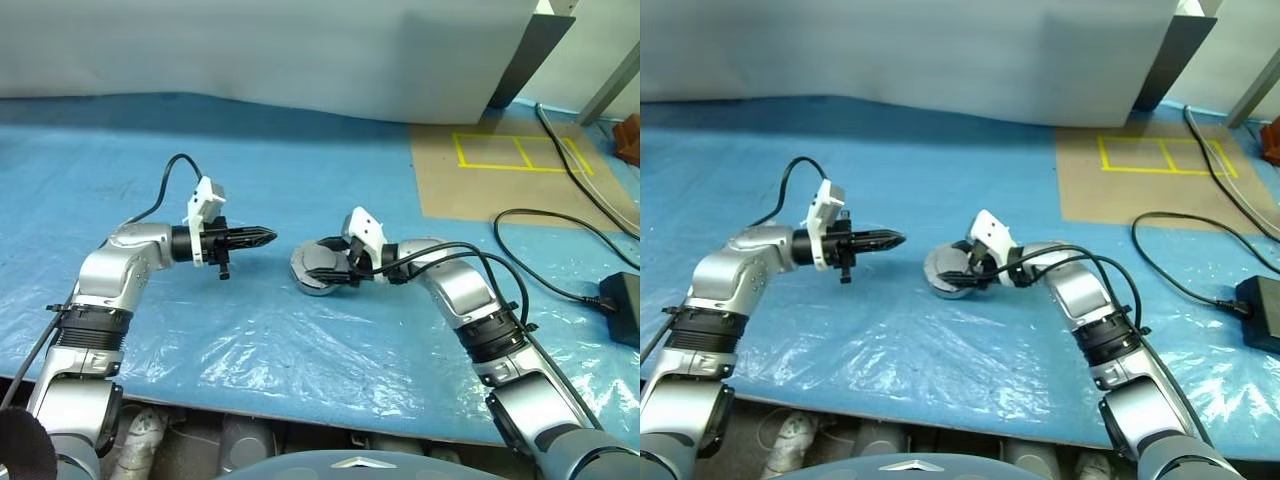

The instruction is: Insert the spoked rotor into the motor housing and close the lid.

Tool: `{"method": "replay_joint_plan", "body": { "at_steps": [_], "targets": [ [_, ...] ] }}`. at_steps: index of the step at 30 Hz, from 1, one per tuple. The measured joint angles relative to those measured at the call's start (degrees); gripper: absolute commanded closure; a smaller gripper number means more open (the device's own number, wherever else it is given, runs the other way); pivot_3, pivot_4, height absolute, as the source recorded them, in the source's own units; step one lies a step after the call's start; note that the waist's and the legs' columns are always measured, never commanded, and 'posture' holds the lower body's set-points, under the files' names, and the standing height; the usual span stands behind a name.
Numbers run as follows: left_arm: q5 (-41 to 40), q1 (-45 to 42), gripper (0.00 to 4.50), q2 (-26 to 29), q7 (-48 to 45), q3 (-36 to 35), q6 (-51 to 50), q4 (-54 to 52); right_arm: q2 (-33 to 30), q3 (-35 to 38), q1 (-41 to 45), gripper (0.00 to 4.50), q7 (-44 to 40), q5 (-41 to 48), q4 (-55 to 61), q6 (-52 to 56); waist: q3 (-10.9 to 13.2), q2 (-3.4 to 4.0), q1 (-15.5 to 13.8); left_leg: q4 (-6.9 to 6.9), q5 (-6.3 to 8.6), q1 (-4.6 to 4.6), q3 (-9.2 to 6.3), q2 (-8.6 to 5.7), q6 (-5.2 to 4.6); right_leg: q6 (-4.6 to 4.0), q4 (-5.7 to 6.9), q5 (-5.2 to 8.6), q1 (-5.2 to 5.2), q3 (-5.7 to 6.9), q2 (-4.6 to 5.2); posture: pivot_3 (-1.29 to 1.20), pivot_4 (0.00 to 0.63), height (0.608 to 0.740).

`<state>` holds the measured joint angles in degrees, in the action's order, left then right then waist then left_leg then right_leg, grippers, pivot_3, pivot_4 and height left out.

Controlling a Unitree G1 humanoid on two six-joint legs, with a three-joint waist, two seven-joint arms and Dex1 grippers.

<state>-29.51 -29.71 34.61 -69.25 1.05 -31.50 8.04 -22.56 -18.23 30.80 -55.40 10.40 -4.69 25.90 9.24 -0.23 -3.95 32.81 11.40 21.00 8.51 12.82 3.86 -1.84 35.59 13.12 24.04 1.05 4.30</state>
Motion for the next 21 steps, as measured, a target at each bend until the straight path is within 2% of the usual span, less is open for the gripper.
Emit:
{"method": "replay_joint_plan", "body": {
  "at_steps": [13, 21],
  "targets": [
    [0.47, -0.04, 4.5, -0.29, 0.01, 0.13, 0.0, 0.02, 0.83, -1.39, -0.55, 1.51, 2.31, -3.25, -1.04, -4.2, 0.0, 0.0, 0.03, 0.06, 0.0, -0.05, 0.01, 0.0, 0.0, 0.0, 0.01, 0.0, -0.02, -0.02, 0.01, 0.0, 0.15, 0.74],
    [0.61, -0.08, 4.5, -0.28, 0.0, 0.2, 0.05, 0.02, -0.15, -3.25, -1.59, 1.51, 2.76, -5.46, -2.06, -10.2, -0.01, -0.01, -0.01, 0.04, 0.01, -0.47, 0.03, -0.01, -0.01, -0.01, -0.07, 0.01, -0.45, -0.04, 0.04, 0.0, 0.15, 0.74]
  ]
}}
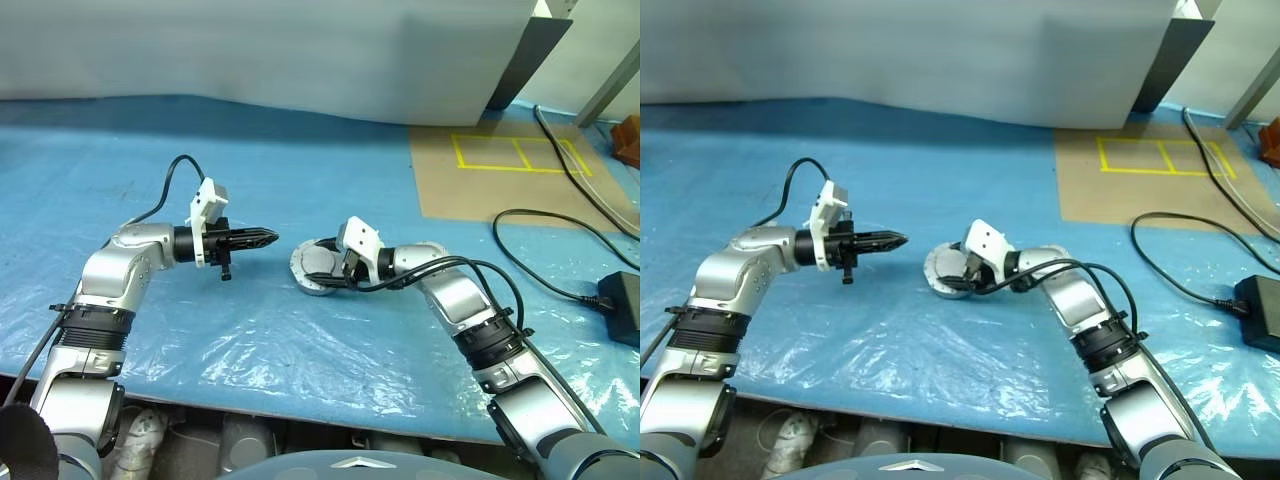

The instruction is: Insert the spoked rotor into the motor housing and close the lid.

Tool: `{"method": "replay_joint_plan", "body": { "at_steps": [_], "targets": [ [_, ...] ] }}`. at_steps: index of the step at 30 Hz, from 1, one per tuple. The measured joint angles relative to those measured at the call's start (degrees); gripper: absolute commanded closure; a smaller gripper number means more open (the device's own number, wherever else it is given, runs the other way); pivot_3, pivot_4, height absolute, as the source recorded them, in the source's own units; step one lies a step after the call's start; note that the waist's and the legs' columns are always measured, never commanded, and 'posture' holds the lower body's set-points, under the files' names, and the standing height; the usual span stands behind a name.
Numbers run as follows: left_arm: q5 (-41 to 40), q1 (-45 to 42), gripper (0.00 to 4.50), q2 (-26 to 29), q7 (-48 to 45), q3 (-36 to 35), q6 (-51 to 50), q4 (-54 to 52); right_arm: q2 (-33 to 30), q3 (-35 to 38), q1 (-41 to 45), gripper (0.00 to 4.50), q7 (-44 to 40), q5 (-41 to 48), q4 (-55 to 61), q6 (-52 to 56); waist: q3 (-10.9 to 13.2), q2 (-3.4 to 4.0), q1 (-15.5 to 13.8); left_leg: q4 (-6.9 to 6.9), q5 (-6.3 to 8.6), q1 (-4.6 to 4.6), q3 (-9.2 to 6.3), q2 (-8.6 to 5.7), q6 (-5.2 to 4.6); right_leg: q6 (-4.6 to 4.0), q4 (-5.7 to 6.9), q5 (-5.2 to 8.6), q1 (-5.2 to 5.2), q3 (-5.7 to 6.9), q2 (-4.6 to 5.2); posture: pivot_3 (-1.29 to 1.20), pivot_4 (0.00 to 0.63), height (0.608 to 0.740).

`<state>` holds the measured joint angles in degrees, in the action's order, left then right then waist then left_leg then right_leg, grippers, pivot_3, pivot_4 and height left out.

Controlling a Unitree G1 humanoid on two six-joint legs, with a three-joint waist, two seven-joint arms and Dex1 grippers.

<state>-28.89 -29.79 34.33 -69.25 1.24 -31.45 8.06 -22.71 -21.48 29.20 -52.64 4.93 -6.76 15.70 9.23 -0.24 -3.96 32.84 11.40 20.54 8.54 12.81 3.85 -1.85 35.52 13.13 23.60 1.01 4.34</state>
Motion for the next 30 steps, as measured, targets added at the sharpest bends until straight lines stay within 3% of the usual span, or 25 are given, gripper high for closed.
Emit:
{"method": "replay_joint_plan", "body": {
  "at_steps": [4, 10, 23, 30],
  "targets": [
    [1.04, -1.52, 4.5, -0.52, -0.3, 1.01, 1.41, 0.43, -0.01, 0.11, -0.02, 1.51, 0.07, -0.12, -0.92, -0.46, 0.0, 0.0, -0.15, -0.09, 0.01, -0.5, 0.02, -0.02, -0.01, 0.0, -0.17, 0.02, -0.53, 0.0, 0.05, 0.0, 0.15, 0.74],
    [1.44, -4.02, 4.5, -1.74, -1.02, 1.77, 2.26, 1.24, 0.3, 3.14, -0.09, 1.51, -0.46, 3.76, -1.18, 5.0, -0.01, 0.01, -0.16, -0.17, 0.01, -0.48, 0.05, -0.03, -0.01, -0.01, -0.28, 0.02, -0.54, 0.02, 0.08, 0.0, 0.15, 0.74],
    [2.38, -4.02, 4.5, -2.07, -1.59, 2.1, 2.45, 2.25, -2.1, 1.74, -1.25, 1.51, -0.7, 3.19, -1.06, 1.09, -0.03, 0.02, -0.89, -0.41, 0.01, -0.56, 0.06, -0.04, -0.01, 0.0, -0.62, 0.01, -0.7, 0.07, 0.08, 0.0, 0.15, 0.74],
    [2.51, -3.99, 4.5, -3.02, -1.67, 2.51, 2.75, 2.24, -0.42, 2.49, -1.19, 1.51, 0.68, 3.87, -0.13, 5.92, -0.08, 0.01, -0.31, -0.5, 0.01, -0.58, 0.07, -0.03, -0.01, 0.0, -0.67, 0.01, -0.72, 0.07, 0.07, 0.0, 0.15, 0.74]
  ]
}}
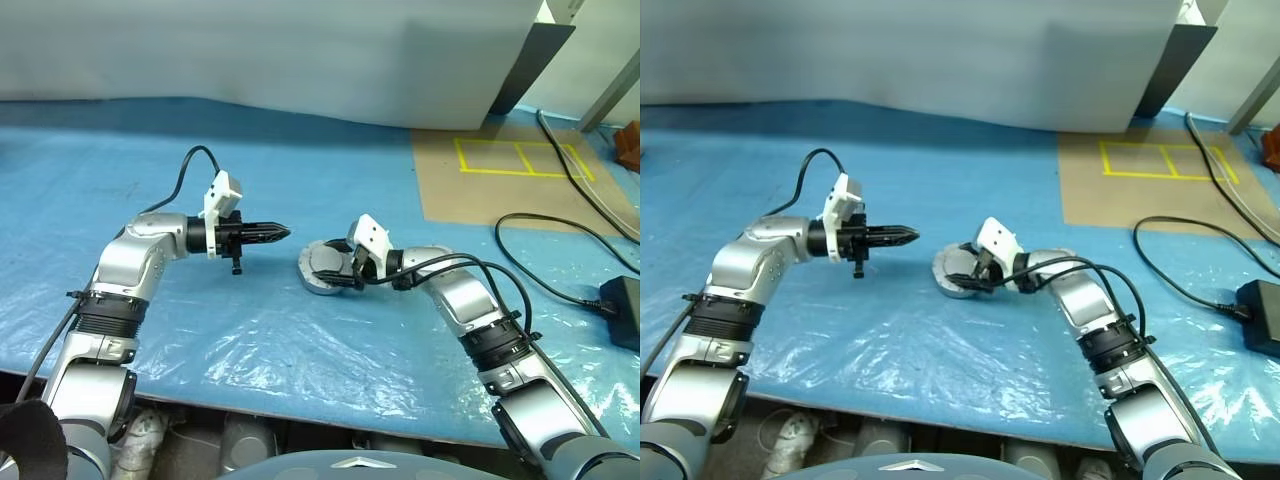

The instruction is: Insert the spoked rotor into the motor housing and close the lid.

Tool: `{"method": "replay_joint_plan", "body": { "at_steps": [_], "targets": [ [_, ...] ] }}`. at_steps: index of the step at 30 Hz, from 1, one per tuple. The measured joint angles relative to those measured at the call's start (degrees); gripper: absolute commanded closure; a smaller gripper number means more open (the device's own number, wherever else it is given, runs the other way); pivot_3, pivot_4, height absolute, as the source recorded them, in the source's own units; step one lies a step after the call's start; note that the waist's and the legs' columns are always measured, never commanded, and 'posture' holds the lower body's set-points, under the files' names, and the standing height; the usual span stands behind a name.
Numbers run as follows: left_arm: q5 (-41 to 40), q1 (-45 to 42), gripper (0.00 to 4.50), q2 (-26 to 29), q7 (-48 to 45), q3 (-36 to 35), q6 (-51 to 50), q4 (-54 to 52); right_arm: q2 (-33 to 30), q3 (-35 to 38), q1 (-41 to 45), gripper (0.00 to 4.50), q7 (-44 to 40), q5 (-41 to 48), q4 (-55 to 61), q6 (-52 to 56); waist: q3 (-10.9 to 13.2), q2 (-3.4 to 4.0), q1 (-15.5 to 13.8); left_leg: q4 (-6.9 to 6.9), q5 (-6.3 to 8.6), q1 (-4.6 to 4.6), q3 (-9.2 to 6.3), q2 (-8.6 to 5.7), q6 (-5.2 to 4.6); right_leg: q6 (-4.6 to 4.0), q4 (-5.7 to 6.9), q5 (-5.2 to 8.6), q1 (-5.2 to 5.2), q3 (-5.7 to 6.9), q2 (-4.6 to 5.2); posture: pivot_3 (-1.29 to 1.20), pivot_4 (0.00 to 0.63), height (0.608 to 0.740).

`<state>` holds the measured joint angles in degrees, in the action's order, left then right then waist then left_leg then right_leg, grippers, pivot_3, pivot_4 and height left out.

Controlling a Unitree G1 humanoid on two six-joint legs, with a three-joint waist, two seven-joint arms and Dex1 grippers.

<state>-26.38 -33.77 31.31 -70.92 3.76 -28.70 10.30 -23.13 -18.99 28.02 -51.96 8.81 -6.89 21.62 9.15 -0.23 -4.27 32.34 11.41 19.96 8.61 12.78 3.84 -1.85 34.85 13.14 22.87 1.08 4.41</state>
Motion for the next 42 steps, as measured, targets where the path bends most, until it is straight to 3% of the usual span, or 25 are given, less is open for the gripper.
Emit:
{"method": "replay_joint_plan", "body": {
  "at_steps": [15, 27, 34, 42],
  "targets": [
    [0.7, 0.0, 4.5, -0.8, 0.15, 0.46, 1.3, 0.45, 2.17, 0.01, 0.17, 1.51, 4.54, -0.07, 2.4, 7.83, -0.34, -0.06, 0.34, -0.24, 0.01, -0.26, 0.05, -0.01, -0.01, 0.05, -0.12, 0.04, -0.3, -0.03, 0.0, 0.0, 0.15, 0.74],
    [2.19, -0.2, 4.5, -1.5, 0.38, 0.8, 2.32, 1.61, 0.07, -2.75, -1.85, 1.51, 6.83, -2.29, 4.11, 1.97, -0.51, 0.11, 0.1, -0.8, 0.17, -0.77, 0.1, -0.19, -0.27, 0.47, -0.34, 0.28, -0.54, -0.06, 0.13, 0.0, 0.15, 0.74],
    [10.9, 0.36, 4.5, -1.6, -2.0, 9.21, 11.28, 5.42, 0.39, -0.95, -1.99, 1.51, 6.0, -0.14, 4.87, 4.99, -0.52, 0.11, 0.1, -1.13, 0.16, -0.63, 0.1, -0.3, -0.25, 0.45, -0.54, 0.27, -0.35, -0.05, 0.18, 0.0, 0.15, 0.74],
    [12.76, -2.14, 4.5, -5.33, -2.53, 9.48, 15.96, 11.33, 0.34, -0.13, -2.35, 1.51, 5.78, 0.45, 5.37, 5.57, -0.53, 0.12, 0.23, -1.12, 0.01, -0.27, 0.13, -0.28, -0.01, 0.09, -0.87, 0.05, -0.35, -0.02, 0.15, 0.0, 0.15, 0.74]
  ]
}}
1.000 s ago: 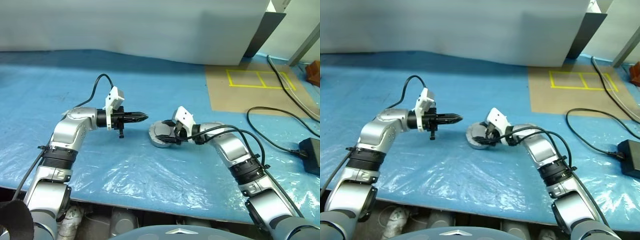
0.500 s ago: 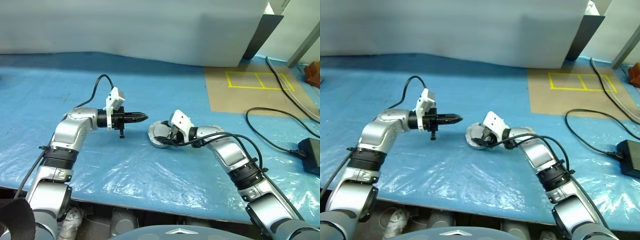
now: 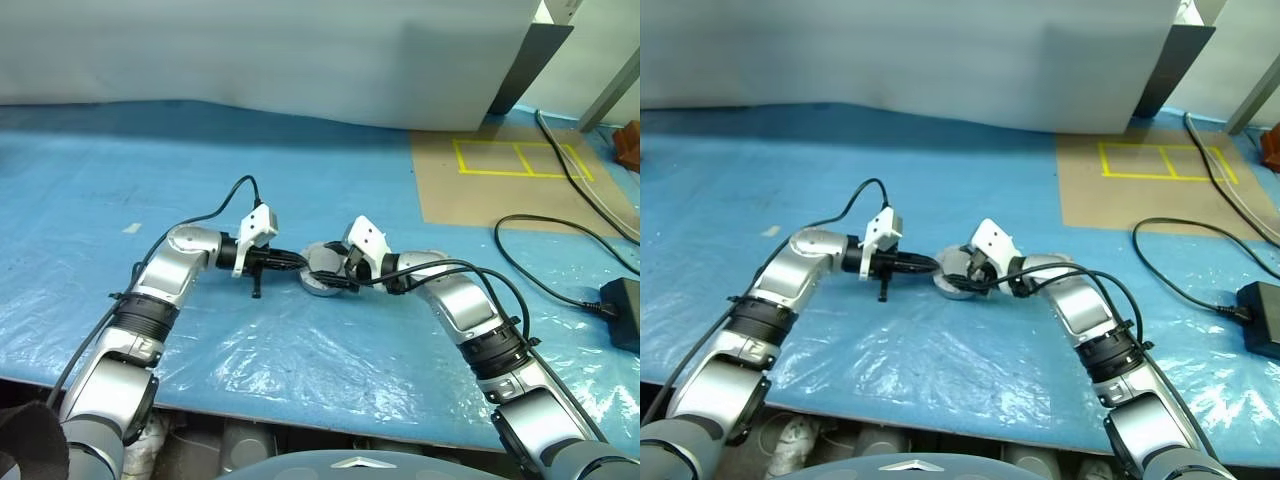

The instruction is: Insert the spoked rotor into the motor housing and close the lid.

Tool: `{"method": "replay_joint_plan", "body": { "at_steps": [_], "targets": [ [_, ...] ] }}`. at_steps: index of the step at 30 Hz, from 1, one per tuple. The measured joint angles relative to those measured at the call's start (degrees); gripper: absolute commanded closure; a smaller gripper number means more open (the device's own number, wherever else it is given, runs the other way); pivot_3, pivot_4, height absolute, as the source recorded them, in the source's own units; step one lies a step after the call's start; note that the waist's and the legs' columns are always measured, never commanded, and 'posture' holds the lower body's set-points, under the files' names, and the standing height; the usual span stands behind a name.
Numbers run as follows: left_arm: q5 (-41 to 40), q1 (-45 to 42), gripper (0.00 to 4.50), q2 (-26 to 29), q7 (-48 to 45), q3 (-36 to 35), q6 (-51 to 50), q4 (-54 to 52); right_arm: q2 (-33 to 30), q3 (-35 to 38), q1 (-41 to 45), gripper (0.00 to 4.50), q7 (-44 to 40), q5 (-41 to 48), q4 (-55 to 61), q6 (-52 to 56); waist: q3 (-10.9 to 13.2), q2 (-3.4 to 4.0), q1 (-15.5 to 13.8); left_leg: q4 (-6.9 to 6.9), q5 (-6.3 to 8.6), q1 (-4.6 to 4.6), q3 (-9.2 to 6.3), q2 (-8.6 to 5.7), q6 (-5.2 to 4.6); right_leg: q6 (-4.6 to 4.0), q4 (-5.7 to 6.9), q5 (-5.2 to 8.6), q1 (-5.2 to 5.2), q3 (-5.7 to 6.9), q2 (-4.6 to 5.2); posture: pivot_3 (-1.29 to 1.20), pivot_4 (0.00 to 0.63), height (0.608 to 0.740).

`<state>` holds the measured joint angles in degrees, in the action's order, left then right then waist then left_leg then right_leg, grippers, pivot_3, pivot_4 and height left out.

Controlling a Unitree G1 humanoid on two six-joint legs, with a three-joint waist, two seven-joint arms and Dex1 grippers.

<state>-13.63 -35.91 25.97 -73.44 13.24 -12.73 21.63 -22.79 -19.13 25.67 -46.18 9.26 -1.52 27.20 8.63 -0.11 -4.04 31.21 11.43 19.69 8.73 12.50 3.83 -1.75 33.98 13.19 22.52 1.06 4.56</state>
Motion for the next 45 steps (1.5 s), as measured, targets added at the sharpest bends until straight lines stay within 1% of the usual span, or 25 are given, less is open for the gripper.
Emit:
{"method": "replay_joint_plan", "body": {
  "at_steps": [6, 11, 18, 20, 22, 23, 27, 33, 35, 40, 42, 45],
  "targets": [
    [3.91, -0.61, 4.5, -0.92, 1.46, 0.93, 4.85, 5.07, -0.39, 0.56, -1.97, 1.51, 0.39, -0.04, 1.92, 0.0, -0.05, 0.06, -0.4, -0.02, 0.0, -0.03, -0.01, 0.02, 0.0, 0.02, -0.27, 0.01, -0.17, 0.07, 0.03, 0.0, 0.15, 0.74],
    [6.37, -3.16, 4.5, -1.01, 1.96, 1.19, 9.63, 9.67, -0.62, 0.73, -2.2, 1.51, 0.42, -0.04, 2.4, 0.33, -0.14, 0.01, -0.57, -0.04, 0.0, -0.02, -0.01, 0.02, 0.0, 0.04, -0.3, 0.02, -0.21, 0.08, 0.02, 0.0, 0.15, 0.74],
    [6.28, -2.07, 4.5, -3.03, 0.65, 1.31, 10.52, 9.35, -0.92, 1.14, -2.37, 1.51, 0.49, -0.08, 2.68, 0.88, -0.2, 0.0, -1.13, -0.05, 0.0, -0.05, -0.01, 0.02, 0.0, 0.06, -0.29, 0.03, -0.24, 0.07, 0.05, 0.0, 0.15, 0.74],
    [6.42, -2.07, 4.5, -3.06, 0.63, 1.54, 10.69, 9.27, -0.97, 1.15, -2.62, 0.75, 0.89, -0.22, 2.79, 0.62, -0.24, 0.03, -1.31, -0.05, 0.0, -0.08, 0.0, 0.02, 0.0, 0.06, -0.28, 0.03, -0.27, 0.08, 0.05, 0.0, 0.15, 0.74],
    [6.67, -2.07, 4.5, -3.05, 0.46, 1.69, 10.87, 9.11, -0.89, 1.68, -3.22, 0.18, 2.09, -0.29, 2.78, -0.27, -0.25, 0.03, -1.41, -0.06, 0.0, -0.08, 0.0, 0.01, 0.0, 0.07, -0.28, 0.04, -0.27, 0.07, 0.06, 0.0, 0.15, 0.74],
    [6.76, -2.07, 4.5, -3.04, 0.37, 1.75, 10.88, 9.05, -0.79, 2.06, -3.64, 0.08, 2.57, -0.29, 2.79, -0.92, -0.25, 0.03, -1.45, -0.06, 0.0, -0.08, 0.0, 0.0, 0.0, 0.07, -0.28, 0.04, -0.26, 0.07, 0.06, 0.0, 0.15, 0.74],
    [6.96, -2.17, 4.5, -2.83, -0.31, 1.81, 11.42, 9.02, -0.76, 2.64, -4.67, 0.08, 2.65, -0.31, 3.97, -3.12, -0.25, 0.03, -1.46, -0.06, 0.0, -0.01, -0.01, -0.03, 0.01, 0.11, -0.31, 0.06, -0.07, 0.08, 0.06, 0.0, 0.15, 0.74],
    [7.01, -2.56, 4.5, -2.81, -1.08, 1.76, 11.77, 9.2, -3.44, 3.07, -6.05, 0.08, 1.13, 0.01, 5.75, -6.58, -0.23, 0.04, -1.52, -0.05, -0.01, 0.31, -0.05, -0.08, 0.02, 0.15, -0.3, 0.05, 0.2, 0.12, 0.07, 0.0, 0.15, 0.74],
    [7.15, -2.62, 4.5, -2.79, -1.13, 1.78, 11.75, 9.21, -3.8, 4.62, -6.23, 0.08, 0.85, 1.41, 7.32, -4.86, -0.21, 0.06, -1.48, -0.05, -0.01, 0.35, -0.06, -0.06, 0.01, 0.15, -0.29, 0.04, 0.27, 0.12, 0.06, 0.0, 0.15, 0.74],
    [7.15, -2.73, 4.5, -2.73, -1.3, 1.7, 11.79, 9.42, -3.47, 11.9, -5.89, 0.08, 1.48, 8.35, 13.9, 1.99, -0.2, 0.07, -1.48, -0.06, -0.01, 0.35, -0.06, -0.01, 0.01, 0.18, -0.27, 0.02, 0.31, 0.12, 0.0, 0.0, 0.15, 0.74],
    [7.15, -2.74, 4.5, -2.72, -1.28, 1.69, 11.76, 9.45, -2.67, 14.67, -5.86, 0.08, 2.08, 13.04, 15.13, 7.55, -0.2, 0.07, -1.49, -0.06, -0.01, 0.35, -0.07, -0.01, 0.01, 0.18, -0.27, 0.02, 0.3, 0.12, 0.0, 0.0, 0.15, 0.74],
    [7.2, -2.71, 4.5, -2.73, -1.19, 1.71, 11.72, 9.44, -1.3, 22.04, -6.22, 0.08, 4.24, 21.94, 11.83, 19.51, -0.2, 0.07, -1.53, -0.05, -0.01, 0.35, -0.07, -0.04, 0.02, 0.15, -0.27, 0.04, 0.27, 0.12, 0.02, 0.0, 0.15, 0.74]
  ]
}}
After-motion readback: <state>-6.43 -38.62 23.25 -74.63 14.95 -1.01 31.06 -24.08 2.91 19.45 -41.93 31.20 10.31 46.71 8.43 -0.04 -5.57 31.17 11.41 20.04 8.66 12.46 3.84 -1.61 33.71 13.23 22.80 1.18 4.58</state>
